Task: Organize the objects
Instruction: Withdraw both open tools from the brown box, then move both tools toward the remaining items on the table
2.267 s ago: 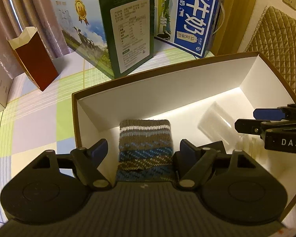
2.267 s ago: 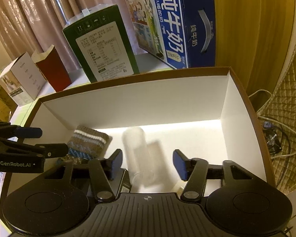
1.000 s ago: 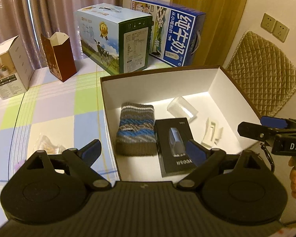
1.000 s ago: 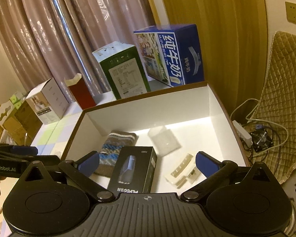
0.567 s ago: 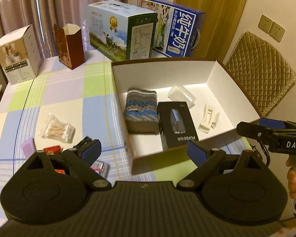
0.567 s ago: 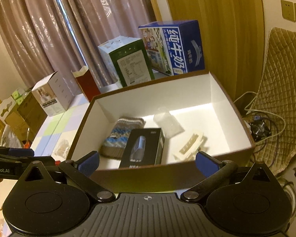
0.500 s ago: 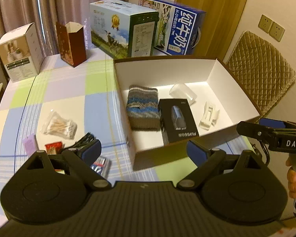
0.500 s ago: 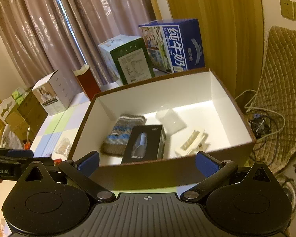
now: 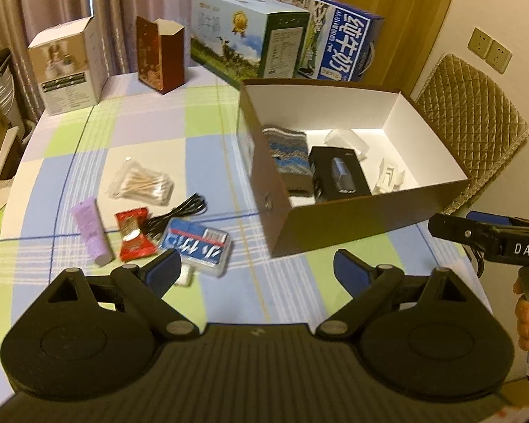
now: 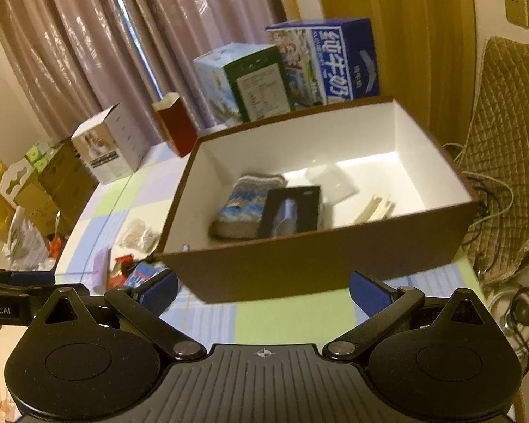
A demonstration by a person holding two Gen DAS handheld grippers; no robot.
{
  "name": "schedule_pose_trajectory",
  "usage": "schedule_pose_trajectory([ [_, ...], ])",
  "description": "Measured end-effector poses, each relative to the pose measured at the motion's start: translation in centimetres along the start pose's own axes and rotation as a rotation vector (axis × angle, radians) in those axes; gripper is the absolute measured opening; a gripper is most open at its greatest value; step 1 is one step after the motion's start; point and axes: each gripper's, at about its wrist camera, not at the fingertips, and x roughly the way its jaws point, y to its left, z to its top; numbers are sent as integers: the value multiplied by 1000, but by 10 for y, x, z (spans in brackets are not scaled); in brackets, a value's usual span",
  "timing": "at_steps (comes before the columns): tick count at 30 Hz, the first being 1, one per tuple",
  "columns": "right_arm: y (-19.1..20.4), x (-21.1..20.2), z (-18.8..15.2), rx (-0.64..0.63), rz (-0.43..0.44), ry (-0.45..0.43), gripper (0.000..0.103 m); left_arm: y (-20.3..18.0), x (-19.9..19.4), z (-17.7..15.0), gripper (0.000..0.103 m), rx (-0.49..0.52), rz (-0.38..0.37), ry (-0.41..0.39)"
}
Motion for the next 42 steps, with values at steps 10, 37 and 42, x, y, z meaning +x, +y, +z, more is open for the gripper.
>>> schedule_pose_trajectory([
  [10,43,10,-26,-19,46,54,101,35,-14,-24,91,-24,19,25],
  [37,135,71,-62,-100,100,133,101,130,-17,-63,91,-123,110,93],
  [42,148,85,-65,-138,94,126,96,143,-8,-64,91,-135,113,111],
])
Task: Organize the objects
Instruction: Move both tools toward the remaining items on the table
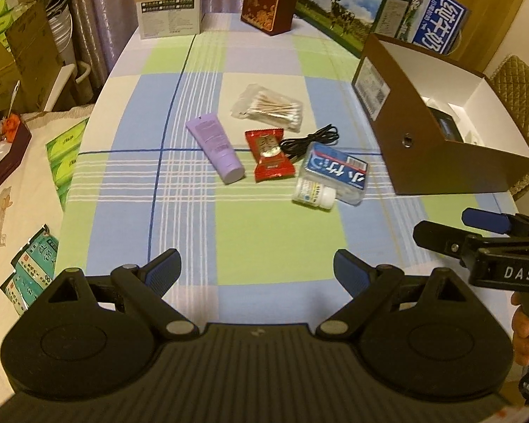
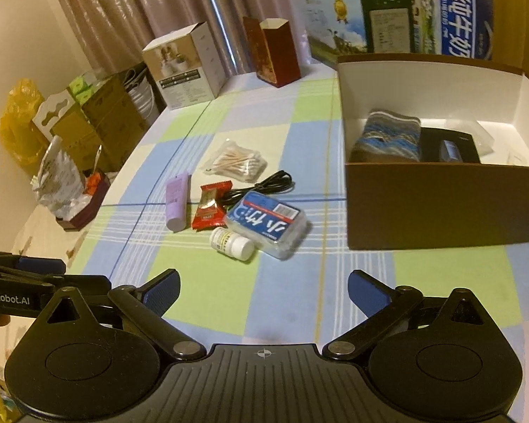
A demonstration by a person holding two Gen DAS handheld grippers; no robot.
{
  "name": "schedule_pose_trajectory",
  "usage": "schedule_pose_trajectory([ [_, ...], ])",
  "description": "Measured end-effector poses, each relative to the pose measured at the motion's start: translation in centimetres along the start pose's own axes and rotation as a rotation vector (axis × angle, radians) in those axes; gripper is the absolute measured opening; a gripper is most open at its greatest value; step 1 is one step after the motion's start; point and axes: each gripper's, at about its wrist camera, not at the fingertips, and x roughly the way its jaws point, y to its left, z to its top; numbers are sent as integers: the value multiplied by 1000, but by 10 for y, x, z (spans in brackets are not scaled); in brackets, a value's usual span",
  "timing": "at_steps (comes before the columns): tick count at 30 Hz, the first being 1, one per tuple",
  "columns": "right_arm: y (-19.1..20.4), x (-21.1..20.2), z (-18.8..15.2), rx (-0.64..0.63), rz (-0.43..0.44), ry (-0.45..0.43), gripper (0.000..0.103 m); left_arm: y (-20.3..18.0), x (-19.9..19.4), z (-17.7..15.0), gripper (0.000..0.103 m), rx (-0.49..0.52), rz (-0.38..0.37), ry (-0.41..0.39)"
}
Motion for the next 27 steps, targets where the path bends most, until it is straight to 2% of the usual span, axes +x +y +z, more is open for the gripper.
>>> schedule_pose_trajectory([
  [17,31,68,9,27,3,51,57,39,47,17,91,3,21,39],
  [27,43,107,14,59,-57,85,54,55,78,35,91,30,23,58],
])
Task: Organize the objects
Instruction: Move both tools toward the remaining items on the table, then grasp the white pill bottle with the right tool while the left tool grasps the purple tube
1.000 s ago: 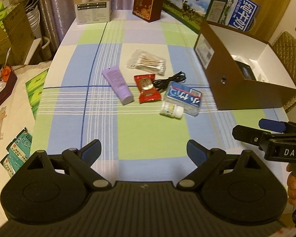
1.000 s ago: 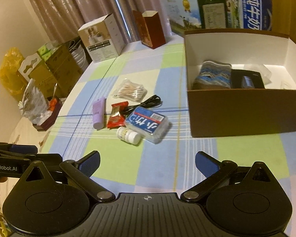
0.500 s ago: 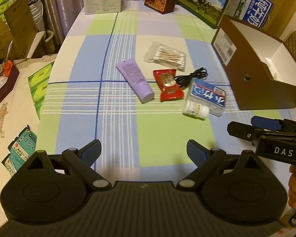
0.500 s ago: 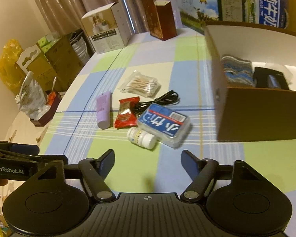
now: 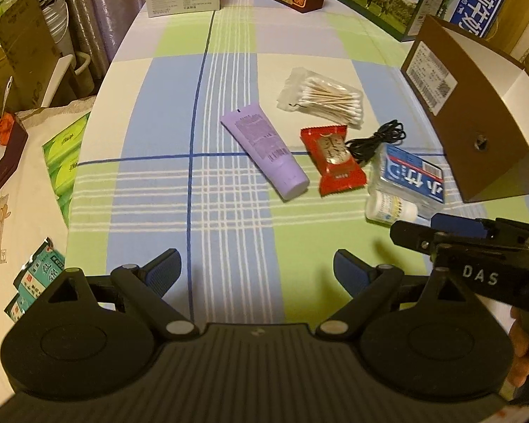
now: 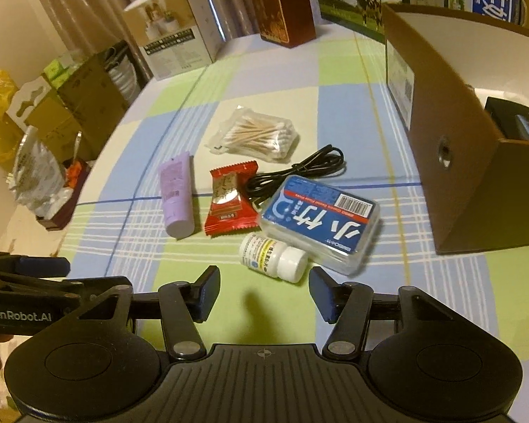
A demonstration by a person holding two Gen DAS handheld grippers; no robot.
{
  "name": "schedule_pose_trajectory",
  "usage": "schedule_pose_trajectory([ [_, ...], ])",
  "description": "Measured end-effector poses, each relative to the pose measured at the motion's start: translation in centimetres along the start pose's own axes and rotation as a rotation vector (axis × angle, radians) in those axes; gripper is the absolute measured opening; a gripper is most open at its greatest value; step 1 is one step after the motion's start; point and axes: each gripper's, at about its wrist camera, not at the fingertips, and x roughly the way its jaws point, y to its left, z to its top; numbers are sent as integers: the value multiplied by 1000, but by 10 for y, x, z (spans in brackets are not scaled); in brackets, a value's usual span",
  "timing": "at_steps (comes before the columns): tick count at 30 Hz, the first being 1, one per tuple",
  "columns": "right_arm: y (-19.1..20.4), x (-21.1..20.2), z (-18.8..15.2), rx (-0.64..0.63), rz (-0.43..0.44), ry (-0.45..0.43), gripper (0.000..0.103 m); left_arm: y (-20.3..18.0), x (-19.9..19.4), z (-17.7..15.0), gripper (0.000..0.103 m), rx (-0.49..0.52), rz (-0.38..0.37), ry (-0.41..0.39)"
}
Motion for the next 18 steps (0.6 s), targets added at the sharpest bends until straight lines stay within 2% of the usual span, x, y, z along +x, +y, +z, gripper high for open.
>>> schedule_pose_trajectory([
  [12,10,35,11,52,-78,38,53,15,20,16,91,12,-7,22],
  [14,14,38,12,27,-93,23,44,17,23,17,91,9,-8,27],
  [18,17,37,15,5,-56,33,44,18,27,21,91,3,-14,28],
])
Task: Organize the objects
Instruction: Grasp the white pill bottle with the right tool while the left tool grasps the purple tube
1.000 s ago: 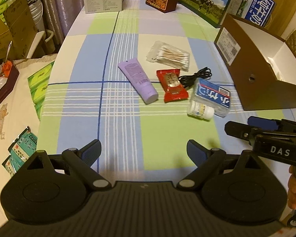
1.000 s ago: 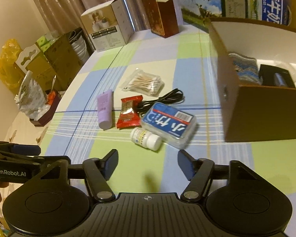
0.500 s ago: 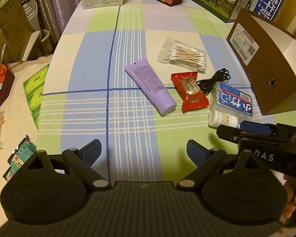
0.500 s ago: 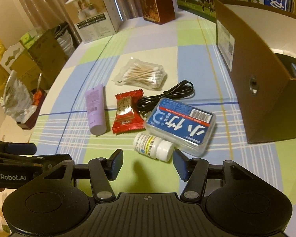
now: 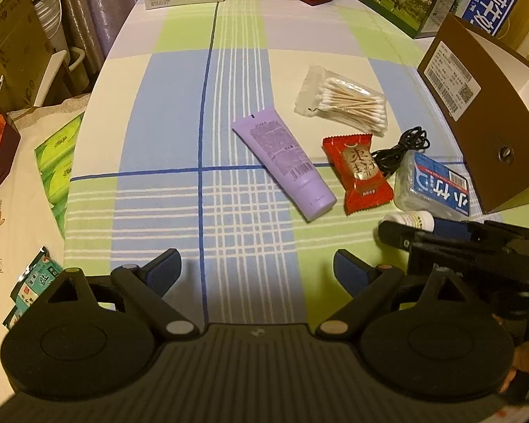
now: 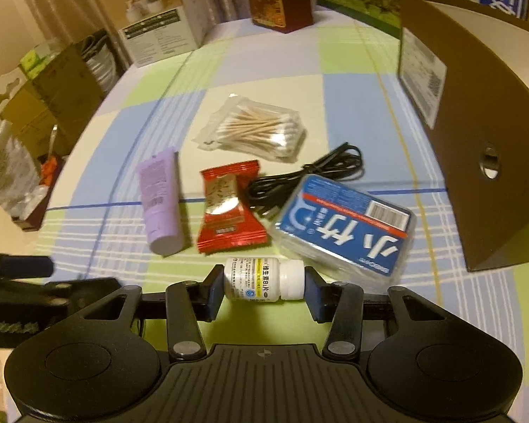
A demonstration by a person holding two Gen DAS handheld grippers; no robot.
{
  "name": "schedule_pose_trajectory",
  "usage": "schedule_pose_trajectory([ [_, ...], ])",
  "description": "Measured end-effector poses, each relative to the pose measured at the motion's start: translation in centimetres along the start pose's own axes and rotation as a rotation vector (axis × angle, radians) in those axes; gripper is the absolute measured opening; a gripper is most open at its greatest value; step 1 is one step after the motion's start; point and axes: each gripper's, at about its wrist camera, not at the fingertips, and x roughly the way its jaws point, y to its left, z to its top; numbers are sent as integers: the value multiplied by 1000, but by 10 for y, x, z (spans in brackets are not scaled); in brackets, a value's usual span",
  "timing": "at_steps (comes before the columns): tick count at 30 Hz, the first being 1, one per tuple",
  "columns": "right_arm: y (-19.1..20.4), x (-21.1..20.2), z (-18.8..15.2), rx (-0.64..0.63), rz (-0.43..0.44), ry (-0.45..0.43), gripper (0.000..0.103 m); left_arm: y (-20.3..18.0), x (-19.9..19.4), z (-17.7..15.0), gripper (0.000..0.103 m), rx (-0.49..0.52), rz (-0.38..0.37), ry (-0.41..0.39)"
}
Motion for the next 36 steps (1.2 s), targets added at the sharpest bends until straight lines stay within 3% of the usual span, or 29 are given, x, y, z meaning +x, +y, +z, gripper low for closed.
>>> schedule_pose_trajectory([
  [5,4,-24,10,-21,45,-66,44,4,0,8,90,-33,-13,-20],
  [18,-29,-28,37,29,-31,-131,44,-14,32,48,80,-49,-2,-62],
  [22,-35,-29,40,36,-34,-136,44,-20,49,54,64,-33,20,-42],
  [30,-42,-27,41,38,-26,-128,44,-18,60,55,52,-14,32,-55],
  [32,-42,-27,40,37,-23,-124,44,-17,58,54,34,3,52,-62],
  [33,-42,-27,39,36,-19,-122,44,-16,58,52,31,14,59,-62],
  [36,-39,-30,35,25,-3,-119,44,-9,53,46,29,20,57,-61],
])
